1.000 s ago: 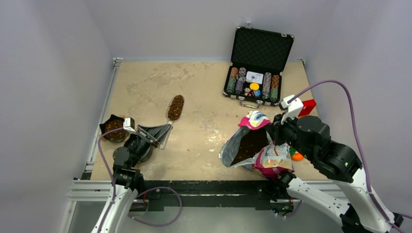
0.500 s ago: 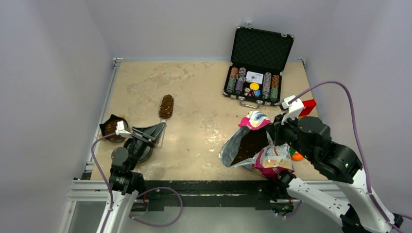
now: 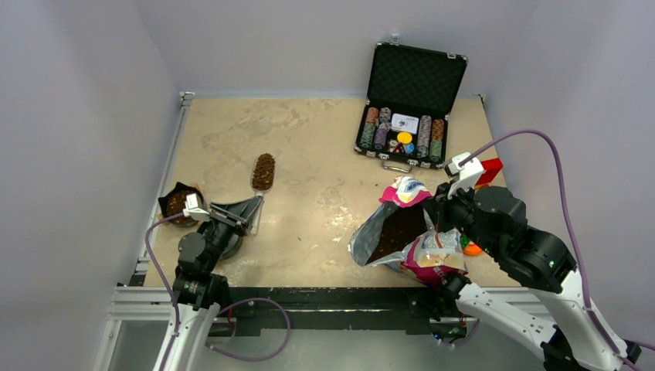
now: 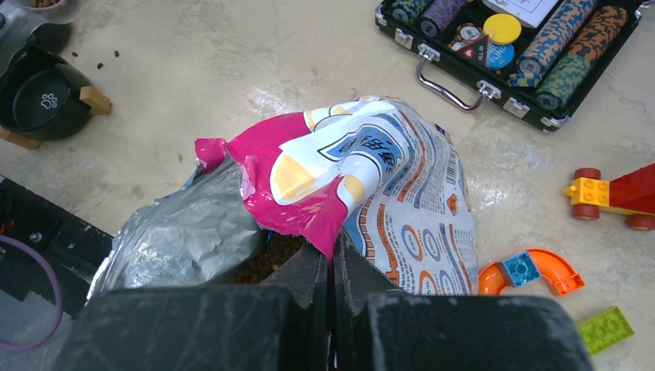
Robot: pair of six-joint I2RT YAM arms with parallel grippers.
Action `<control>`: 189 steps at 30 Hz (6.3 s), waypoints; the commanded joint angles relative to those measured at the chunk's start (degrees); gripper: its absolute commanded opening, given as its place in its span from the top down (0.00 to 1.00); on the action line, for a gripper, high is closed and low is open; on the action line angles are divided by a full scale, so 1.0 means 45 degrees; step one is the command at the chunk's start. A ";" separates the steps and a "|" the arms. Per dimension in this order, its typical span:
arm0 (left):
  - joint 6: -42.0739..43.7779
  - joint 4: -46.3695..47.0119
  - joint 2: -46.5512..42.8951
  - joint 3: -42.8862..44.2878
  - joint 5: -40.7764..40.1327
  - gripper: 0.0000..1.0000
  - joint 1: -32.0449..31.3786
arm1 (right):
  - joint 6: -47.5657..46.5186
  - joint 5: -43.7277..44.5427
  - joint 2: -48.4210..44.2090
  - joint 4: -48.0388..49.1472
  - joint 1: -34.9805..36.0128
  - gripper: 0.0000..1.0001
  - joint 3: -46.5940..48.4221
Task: Serve the pet food
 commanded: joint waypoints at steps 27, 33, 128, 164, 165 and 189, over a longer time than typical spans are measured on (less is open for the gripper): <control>0.0405 -0.0140 -0.0305 0.1104 -0.5574 1.00 0.0079 | -0.0038 -0.0562 -0.0688 0.1476 0.0071 1.00 0.0097; 0.0304 0.0310 -0.0303 0.0849 -0.7062 1.00 0.0079 | -0.0134 -0.0356 -0.0648 0.1451 0.0112 1.00 0.0176; -1.2733 -1.4380 0.1423 0.4003 -1.0048 1.00 0.0040 | 0.1755 0.1502 -0.0005 -0.0395 0.0122 1.00 0.1146; -1.4056 -1.5698 0.6855 0.6972 -0.9285 1.00 0.0089 | 0.0850 0.1976 -0.1024 0.0113 0.0120 1.00 0.0153; -1.4053 -1.5724 0.6998 0.7062 -0.9225 1.00 0.0097 | 0.0842 0.1996 -0.1050 0.0118 0.0117 1.00 0.0136; -1.4327 -1.3260 0.6703 0.5948 -0.9438 1.00 0.1126 | 0.0757 0.1984 -0.1253 0.0094 0.0107 1.00 -0.0006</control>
